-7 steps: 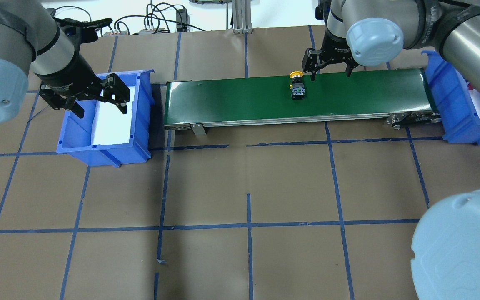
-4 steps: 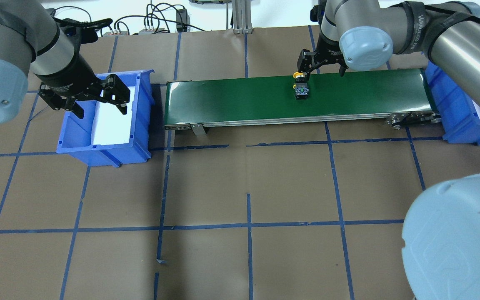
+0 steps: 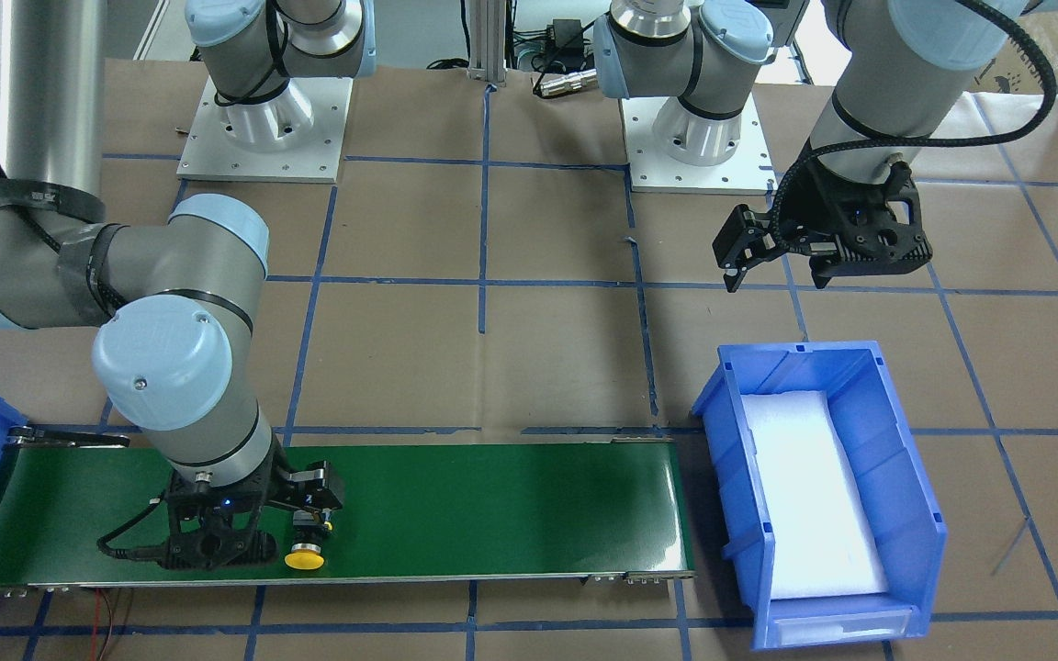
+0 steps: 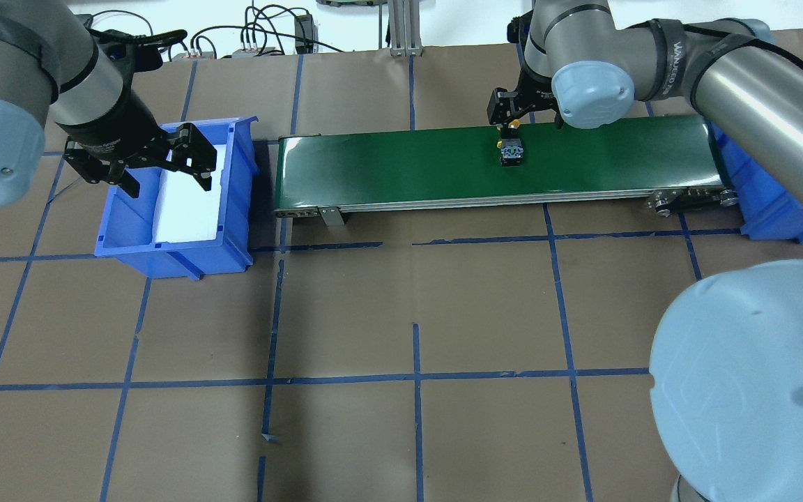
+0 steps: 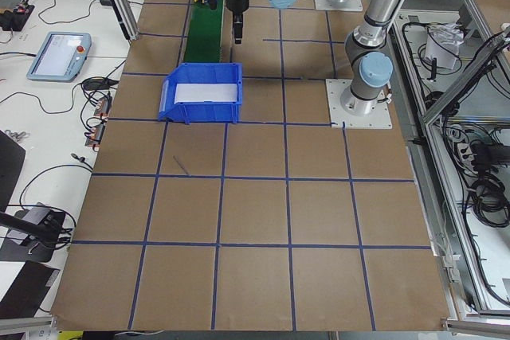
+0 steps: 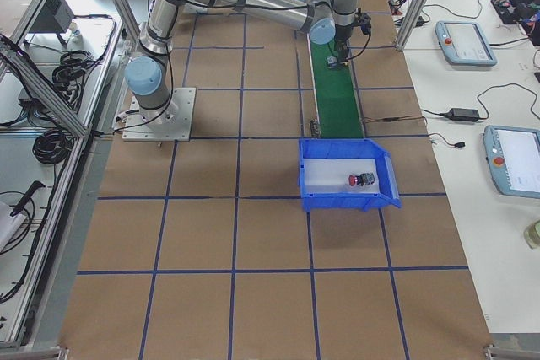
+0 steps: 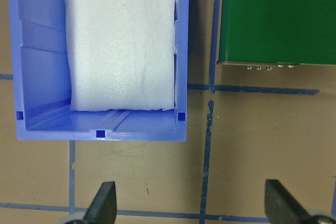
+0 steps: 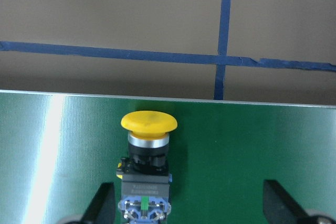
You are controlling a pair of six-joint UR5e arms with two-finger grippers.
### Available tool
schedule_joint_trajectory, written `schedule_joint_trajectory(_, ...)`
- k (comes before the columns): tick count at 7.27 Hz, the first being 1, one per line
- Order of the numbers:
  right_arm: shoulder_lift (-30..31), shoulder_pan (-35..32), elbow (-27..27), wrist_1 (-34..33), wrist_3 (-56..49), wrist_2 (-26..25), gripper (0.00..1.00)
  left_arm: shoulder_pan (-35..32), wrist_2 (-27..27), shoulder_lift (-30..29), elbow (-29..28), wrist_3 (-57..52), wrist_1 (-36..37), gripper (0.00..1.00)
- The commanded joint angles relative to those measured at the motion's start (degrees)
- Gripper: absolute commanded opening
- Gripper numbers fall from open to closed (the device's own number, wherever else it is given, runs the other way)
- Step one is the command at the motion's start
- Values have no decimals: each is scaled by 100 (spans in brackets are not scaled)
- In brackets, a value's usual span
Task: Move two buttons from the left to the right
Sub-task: 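Lower the right gripper and close it on the yellow-capped button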
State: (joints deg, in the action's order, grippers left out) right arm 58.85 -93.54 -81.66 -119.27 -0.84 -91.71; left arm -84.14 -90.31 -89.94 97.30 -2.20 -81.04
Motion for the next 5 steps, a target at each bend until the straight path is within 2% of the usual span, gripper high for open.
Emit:
schedule_joint_trajectory(1, -189, 2, 123, -53, 5, 4, 100, 2, 5, -6, 0, 0, 10, 100)
schedule_joint_trajectory(3, -207, 2, 124, -53, 14, 38, 98, 2, 5, -15, 0, -18, 10, 100)
schedule_joint_trajectory(5, -312, 28, 141, -62, -4, 118, 93, 2, 5, -15, 8, -18, 1, 100)
